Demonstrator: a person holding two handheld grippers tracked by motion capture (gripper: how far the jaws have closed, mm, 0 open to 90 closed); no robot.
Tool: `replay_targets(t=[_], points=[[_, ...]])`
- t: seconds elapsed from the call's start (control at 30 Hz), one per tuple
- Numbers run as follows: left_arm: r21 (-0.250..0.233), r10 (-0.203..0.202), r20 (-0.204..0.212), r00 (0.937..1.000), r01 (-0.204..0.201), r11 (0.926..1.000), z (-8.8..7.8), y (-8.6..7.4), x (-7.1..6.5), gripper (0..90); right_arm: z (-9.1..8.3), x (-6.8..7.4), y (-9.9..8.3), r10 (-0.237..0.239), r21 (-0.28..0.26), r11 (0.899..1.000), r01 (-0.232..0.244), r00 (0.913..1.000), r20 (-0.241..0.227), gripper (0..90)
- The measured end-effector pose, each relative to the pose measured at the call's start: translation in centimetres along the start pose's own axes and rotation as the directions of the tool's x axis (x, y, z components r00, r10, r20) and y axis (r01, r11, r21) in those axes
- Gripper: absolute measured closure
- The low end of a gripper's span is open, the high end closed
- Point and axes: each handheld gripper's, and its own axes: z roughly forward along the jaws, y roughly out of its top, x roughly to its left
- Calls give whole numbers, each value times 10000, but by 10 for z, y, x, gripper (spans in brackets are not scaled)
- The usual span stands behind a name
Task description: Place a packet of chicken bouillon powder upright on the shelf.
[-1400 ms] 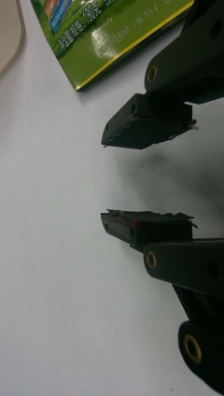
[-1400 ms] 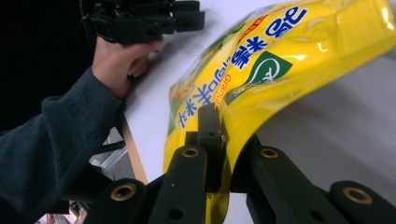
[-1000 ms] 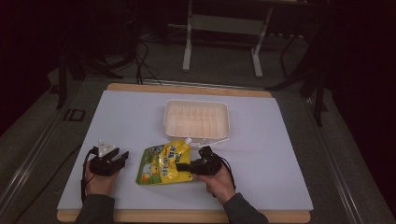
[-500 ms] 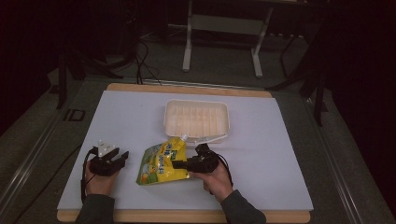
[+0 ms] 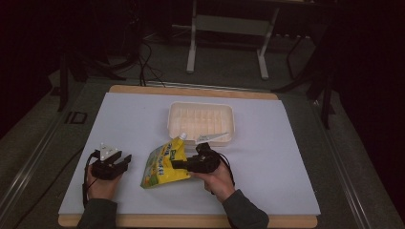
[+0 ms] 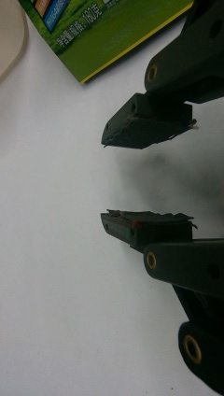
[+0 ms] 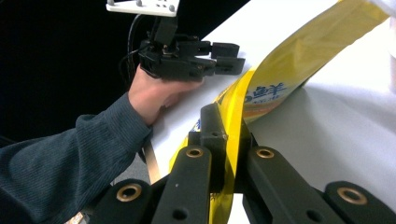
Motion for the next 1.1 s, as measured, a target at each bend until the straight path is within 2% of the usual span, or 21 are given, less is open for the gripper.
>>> replay_targets(t=[0.47,1.1], points=[[-41,-36,-1,10000,36,10000,-1,0,0,548,8,8,21,-545,64,9985,545,9985,7,900],[-39,-60,20,10000,60,10000,-1,0,1,548,-5,16,46,-1304,183,9913,1301,9913,190,900]])
